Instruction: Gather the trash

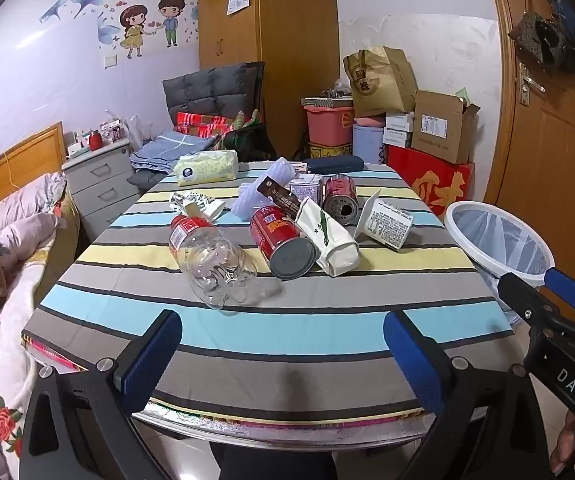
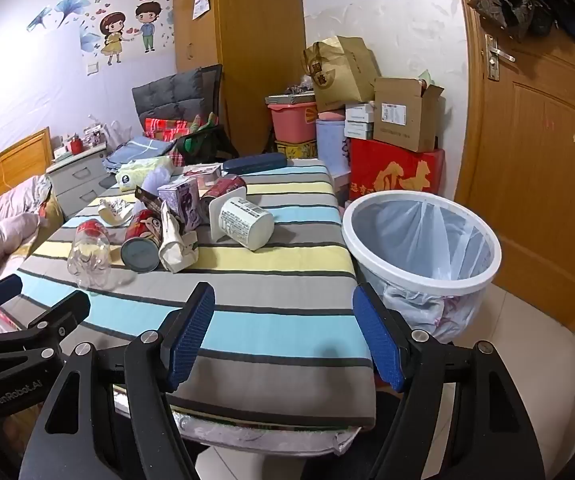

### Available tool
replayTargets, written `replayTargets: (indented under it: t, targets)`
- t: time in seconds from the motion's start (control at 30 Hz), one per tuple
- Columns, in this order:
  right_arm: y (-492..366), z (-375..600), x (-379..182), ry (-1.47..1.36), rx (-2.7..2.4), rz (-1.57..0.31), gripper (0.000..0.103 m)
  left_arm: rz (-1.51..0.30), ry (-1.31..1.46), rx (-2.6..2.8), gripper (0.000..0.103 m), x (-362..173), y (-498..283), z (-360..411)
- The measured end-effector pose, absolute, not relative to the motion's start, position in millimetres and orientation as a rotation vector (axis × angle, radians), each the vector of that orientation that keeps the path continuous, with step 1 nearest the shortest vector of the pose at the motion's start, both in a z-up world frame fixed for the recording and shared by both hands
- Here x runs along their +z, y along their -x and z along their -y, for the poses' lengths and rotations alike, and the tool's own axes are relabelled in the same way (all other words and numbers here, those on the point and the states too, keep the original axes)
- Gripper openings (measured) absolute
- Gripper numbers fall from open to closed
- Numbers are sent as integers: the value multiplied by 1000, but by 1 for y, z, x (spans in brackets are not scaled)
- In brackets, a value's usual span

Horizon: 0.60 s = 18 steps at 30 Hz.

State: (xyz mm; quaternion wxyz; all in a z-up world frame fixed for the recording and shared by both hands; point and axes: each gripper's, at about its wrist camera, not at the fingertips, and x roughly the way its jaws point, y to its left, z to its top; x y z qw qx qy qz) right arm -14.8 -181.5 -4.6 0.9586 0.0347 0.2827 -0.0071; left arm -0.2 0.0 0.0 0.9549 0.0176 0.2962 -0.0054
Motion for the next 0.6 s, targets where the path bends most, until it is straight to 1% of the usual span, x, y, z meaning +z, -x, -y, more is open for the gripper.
replayTargets:
  t: [0.6]
  targets:
    - [17, 182, -2, -61, -22, -553, 73, -596, -27, -12, 102, 1, 5, -2]
